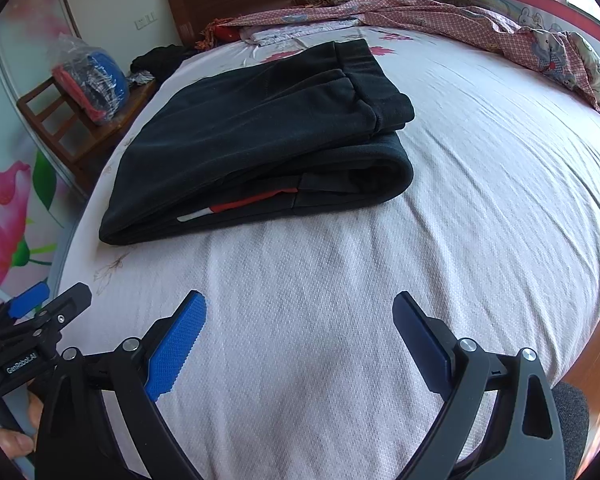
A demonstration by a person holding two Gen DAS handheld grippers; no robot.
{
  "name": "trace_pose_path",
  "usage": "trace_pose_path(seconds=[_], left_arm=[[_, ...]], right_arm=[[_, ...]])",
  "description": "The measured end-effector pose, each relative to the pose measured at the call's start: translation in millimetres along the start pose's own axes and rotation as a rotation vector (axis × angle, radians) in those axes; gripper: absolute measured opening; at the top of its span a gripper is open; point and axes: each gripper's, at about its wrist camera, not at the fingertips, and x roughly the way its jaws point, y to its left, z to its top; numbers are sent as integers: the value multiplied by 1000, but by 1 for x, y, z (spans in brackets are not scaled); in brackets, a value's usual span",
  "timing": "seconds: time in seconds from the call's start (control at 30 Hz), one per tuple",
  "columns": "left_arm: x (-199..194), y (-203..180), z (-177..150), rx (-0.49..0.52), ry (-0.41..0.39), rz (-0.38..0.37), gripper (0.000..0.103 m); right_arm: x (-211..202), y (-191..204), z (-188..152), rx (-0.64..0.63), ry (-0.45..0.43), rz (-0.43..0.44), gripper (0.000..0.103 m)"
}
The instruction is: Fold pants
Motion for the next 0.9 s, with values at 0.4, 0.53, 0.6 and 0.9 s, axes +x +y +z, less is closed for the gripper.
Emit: trace_pose_path(seconds=[0.4, 0.53, 0.6, 0.9], left_arm=[[-8, 4, 8, -30, -12, 100, 101], [-11, 4, 17, -21, 74, 144, 101], [-17, 2, 19, -3, 74, 103, 101], [-38, -19, 14, 75, -5, 107, 101]], right_arm=[[0, 1, 0, -13, 4, -4, 94], [0, 0, -1, -8, 9, -7, 94], [-1, 0, 0, -6, 6, -6, 94], [-1, 3, -2, -22, 10, -21, 94]])
